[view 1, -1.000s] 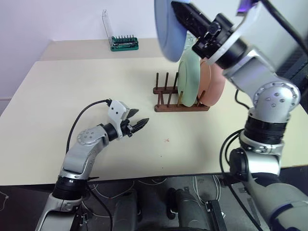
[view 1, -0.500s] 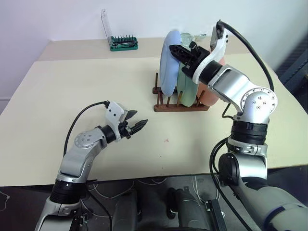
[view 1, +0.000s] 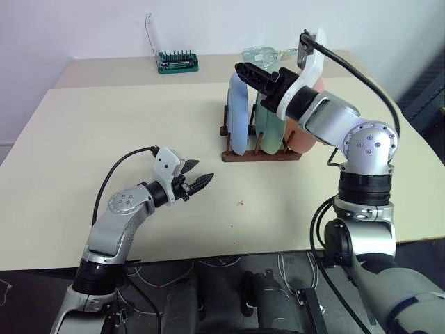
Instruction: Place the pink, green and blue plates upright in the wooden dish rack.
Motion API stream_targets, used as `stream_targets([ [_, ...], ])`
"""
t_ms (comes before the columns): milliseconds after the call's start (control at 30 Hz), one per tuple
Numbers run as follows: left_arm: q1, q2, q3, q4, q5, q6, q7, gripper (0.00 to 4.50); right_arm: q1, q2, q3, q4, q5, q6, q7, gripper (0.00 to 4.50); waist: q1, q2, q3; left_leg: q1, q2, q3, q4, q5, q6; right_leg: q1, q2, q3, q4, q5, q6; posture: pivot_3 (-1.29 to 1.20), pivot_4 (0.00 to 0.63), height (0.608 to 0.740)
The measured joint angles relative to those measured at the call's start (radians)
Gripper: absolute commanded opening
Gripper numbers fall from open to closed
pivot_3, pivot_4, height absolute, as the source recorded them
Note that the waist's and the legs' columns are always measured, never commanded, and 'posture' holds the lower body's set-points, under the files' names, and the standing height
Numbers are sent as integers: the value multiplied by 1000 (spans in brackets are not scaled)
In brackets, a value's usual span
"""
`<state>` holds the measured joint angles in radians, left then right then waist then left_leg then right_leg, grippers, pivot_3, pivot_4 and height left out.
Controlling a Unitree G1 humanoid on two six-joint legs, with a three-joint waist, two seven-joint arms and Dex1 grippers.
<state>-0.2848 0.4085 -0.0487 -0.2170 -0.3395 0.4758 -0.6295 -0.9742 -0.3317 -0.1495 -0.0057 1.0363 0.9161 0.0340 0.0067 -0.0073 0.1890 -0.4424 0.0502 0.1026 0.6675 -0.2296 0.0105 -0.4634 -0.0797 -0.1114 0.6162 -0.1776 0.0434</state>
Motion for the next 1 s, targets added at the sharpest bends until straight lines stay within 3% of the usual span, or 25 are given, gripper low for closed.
stream_targets([
  [100,1,-4,-4,-3,0,1,0,3015,2,-129,73,-74,-129,-61,156,2909,6,0,0,-1,0,0,0,0,0,0,0,0,-1,0,0,0,150,730],
  [200,-2,-7,-9,-2,0,4,1,3015,44,-237,43,-152,-175,-134,306,2909,6,0,0,0,0,0,0,-1,1,0,0,0,-2,0,0,0,150,730],
  [300,0,-2,-10,3,1,1,-5,3015,291,-423,-67,-272,-194,-216,522,2909,29,-2,-1,-1,-1,0,0,-2,2,3,-2,-2,-4,-1,1,0,150,730],
  [367,1,9,-4,21,6,0,-6,3015,458,-486,-147,-270,-228,-251,613,2909,31,-2,-1,0,-1,1,0,-2,2,2,-2,-1,-4,-1,1,0,150,730],
  [500,-17,-7,-7,60,14,-26,1,3015,786,-540,-287,-268,-265,-306,761,2909,35,-3,-1,2,-1,-1,1,-2,2,4,-1,-1,-4,-3,-2,0,150,730],
  [600,-20,-14,7,103,25,-36,11,3015,929,-543,-281,-234,-359,-369,819,2909,24,1,-2,3,-1,1,1,-2,2,2,-1,1,-4,-3,-3,0,150,730],
  [767,7,-21,6,165,69,-101,44,3015,906,-474,-148,-86,-587,-528,730,2909,4,-1,-2,4,-1,0,0,-2,2,2,0,0,-3,-3,-4,0,150,730],
  [867,12,-20,33,190,80,-124,73,3015,829,-409,-117,5,-627,-584,706,2909,2,-1,-1,3,-1,0,0,-2,2,2,0,0,-3,-3,-4,0,150,730],
  [1000,23,-15,57,211,113,-152,113,3015,762,-400,-91,95,-673,-660,711,2909,10,-1,-1,3,-1,0,0,-2,2,2,-1,0,-3,-3,-4,0,150,730],
])
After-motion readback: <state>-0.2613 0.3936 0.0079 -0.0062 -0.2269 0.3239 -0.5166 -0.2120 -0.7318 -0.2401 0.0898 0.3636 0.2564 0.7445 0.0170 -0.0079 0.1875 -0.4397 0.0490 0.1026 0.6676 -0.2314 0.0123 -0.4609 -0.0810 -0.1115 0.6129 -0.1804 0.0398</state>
